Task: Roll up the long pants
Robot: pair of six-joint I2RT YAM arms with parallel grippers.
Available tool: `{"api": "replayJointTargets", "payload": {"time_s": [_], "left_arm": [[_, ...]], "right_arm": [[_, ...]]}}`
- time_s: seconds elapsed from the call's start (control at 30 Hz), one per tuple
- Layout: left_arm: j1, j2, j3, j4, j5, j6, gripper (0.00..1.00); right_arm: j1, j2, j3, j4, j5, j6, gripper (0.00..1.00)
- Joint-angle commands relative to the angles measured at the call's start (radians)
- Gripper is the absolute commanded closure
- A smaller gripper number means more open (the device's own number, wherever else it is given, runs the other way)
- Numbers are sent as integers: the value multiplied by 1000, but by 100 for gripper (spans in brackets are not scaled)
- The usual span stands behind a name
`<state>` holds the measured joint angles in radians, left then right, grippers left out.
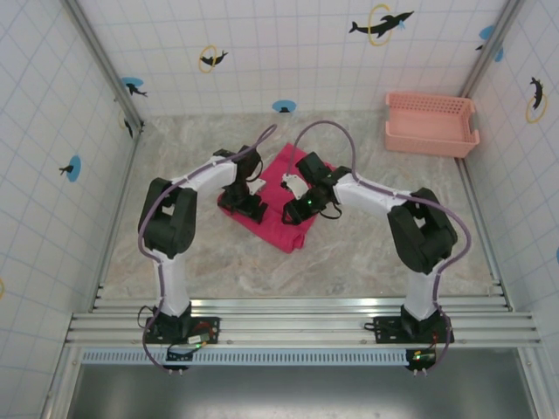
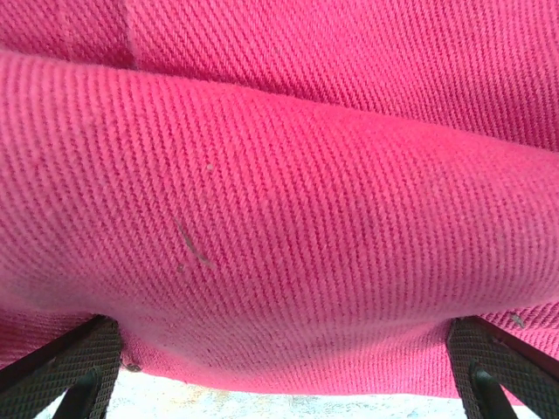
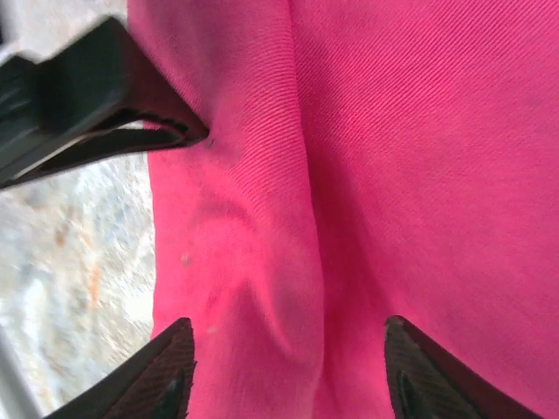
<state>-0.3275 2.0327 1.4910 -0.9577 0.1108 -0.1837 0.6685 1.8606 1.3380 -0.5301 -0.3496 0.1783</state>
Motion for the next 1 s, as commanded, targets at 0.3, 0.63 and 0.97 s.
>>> {"api": "replayJointTargets", "payload": {"time_s": [0.3,0.63,0.97], "left_arm": [[-10,79,21,-2,-21,6,3],[-10,84,31,-22,-22,13,3],[-10,87,37,-34,-24,25,3]], "right_arm": [[447,-133,-64,-75,773,-201,29],[515,62,-35,7,847,-215,28],[531,222,5,15,1012,-261,28]]}}
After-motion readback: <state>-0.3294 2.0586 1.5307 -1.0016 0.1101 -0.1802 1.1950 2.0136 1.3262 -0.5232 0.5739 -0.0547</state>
